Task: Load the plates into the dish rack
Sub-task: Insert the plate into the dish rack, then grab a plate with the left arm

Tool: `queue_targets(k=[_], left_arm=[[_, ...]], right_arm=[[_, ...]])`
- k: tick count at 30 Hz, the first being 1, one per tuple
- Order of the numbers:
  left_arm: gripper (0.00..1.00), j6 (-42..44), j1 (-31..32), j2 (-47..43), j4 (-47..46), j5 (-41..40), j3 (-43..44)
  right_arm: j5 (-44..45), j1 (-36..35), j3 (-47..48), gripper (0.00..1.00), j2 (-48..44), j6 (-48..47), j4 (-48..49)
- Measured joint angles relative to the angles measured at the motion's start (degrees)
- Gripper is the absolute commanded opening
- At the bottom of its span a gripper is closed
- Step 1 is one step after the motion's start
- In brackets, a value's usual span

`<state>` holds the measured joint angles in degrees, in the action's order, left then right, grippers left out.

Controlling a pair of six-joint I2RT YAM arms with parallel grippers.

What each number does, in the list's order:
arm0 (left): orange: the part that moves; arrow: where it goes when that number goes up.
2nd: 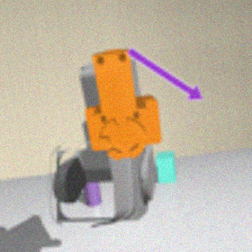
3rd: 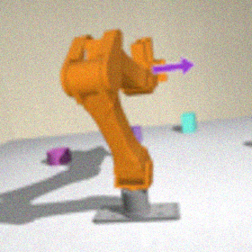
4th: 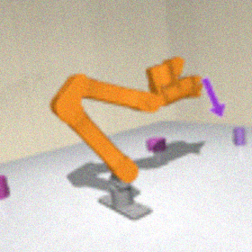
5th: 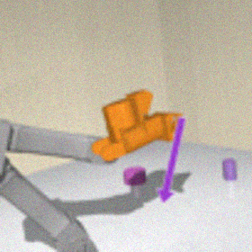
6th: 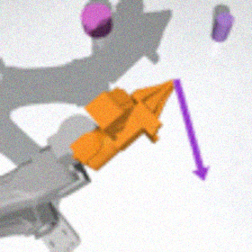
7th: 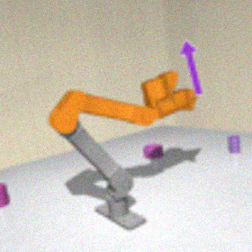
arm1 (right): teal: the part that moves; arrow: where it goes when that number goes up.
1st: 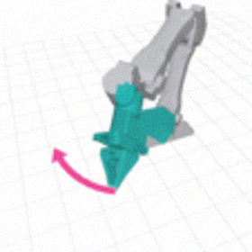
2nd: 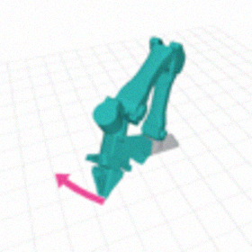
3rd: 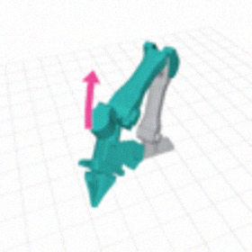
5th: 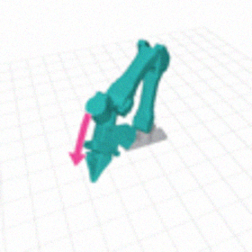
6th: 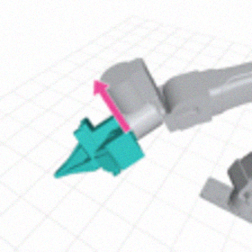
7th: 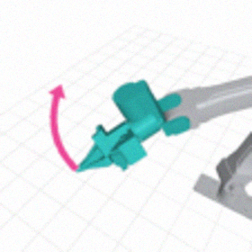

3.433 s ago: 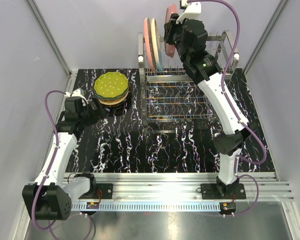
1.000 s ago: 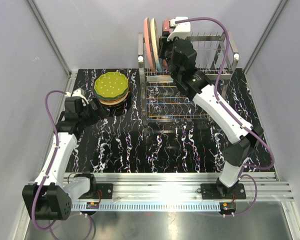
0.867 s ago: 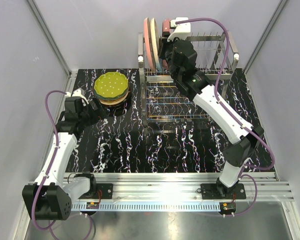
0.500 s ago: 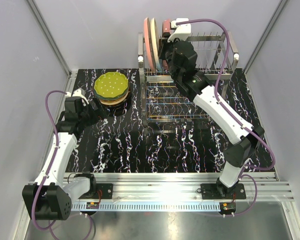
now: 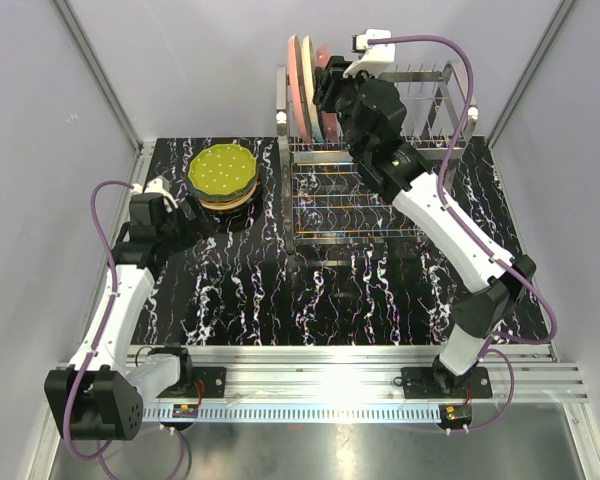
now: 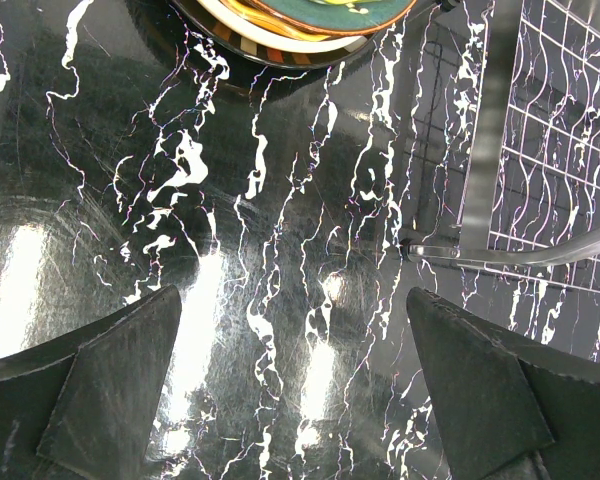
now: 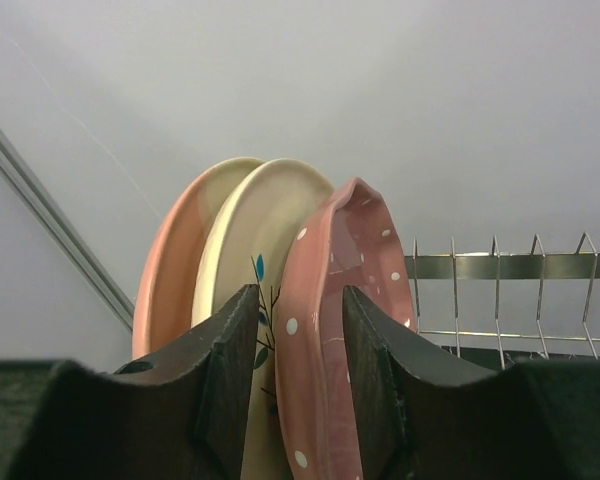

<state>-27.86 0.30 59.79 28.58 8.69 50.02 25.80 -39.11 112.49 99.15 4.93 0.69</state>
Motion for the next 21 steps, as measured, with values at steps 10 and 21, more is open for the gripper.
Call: queue_targets(k=[10, 21], left_arm=[[0.99, 0.0, 0.0, 0.0, 0.0, 0.0, 0.0], [0.99, 0.0, 0.0, 0.0, 0.0, -0.2, 0.0]], right_arm=[[-0.7, 0.0, 0.0, 0.5, -2.3, 1.5, -0.2], [-6.6, -0.2, -4.5, 0.62, -12.8, 4.6, 0.3]])
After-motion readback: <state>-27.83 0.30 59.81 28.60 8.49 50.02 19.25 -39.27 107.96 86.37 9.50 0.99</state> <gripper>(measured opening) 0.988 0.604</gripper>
